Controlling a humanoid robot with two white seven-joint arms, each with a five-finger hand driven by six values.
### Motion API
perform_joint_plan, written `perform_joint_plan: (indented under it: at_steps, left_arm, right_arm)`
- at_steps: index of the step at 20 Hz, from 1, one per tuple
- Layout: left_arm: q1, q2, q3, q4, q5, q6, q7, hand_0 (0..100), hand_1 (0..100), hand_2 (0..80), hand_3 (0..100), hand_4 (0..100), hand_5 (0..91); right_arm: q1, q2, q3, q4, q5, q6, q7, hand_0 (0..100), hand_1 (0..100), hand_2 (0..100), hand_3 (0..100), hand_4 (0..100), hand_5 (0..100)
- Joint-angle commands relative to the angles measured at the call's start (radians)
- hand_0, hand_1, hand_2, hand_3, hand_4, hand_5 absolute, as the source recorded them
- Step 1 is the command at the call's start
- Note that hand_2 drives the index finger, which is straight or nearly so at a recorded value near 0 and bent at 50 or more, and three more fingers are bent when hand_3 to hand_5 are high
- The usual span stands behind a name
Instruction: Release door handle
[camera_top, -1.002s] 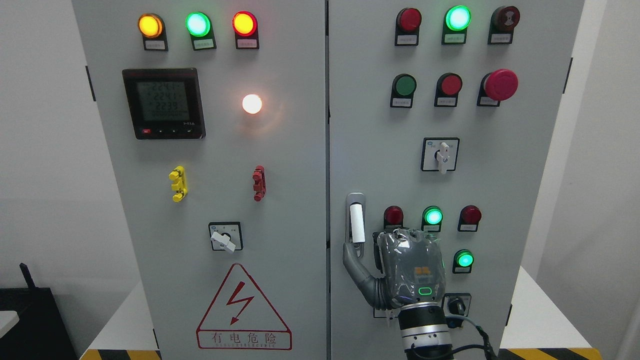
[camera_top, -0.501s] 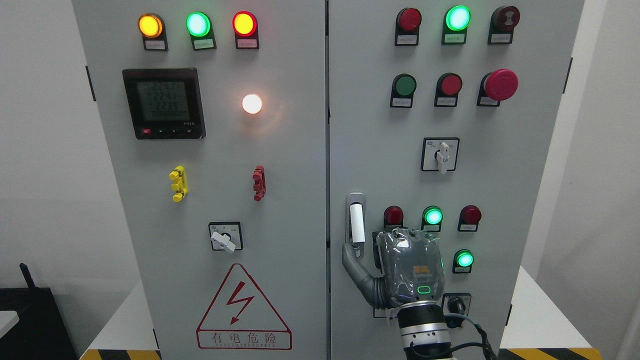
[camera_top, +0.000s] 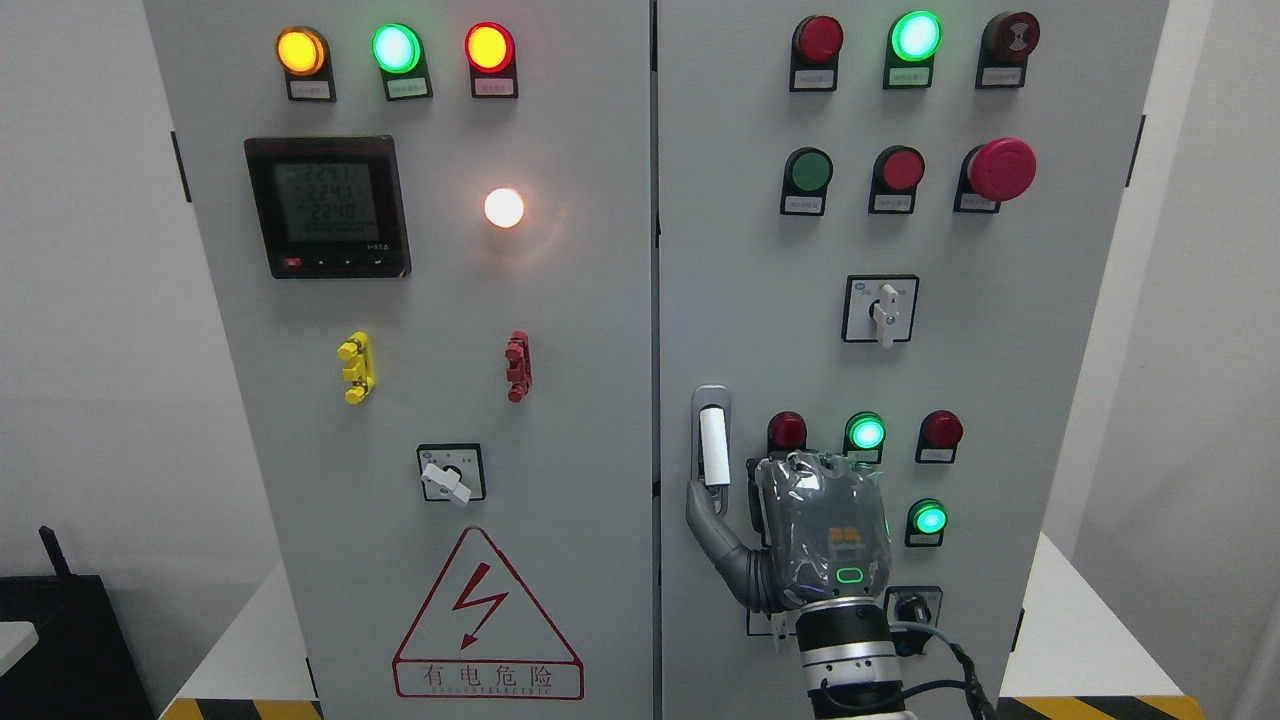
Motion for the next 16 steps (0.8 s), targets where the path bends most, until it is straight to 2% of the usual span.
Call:
perform_joint_plan:
  at_steps: [1, 16]
  left_arm:
    - [0.0, 0.0, 0.011, 0.017, 0.0, 0.001, 0.0, 12, 39, 0.0, 0, 0, 0.0]
    - [0.0, 0.0, 0.011, 0.017, 0.0, 0.001, 0.0, 12, 39, 0.0, 0, 0, 0.0]
  right_arm:
    - [0.001, 0.0, -0.001, 0.003, 0.0, 0.002, -0.001, 37, 7, 96, 100, 93, 95]
    - [0.001, 0.0, -0.004, -0.001, -0.005, 0.014, -0.002, 38, 8, 96, 100, 95, 95]
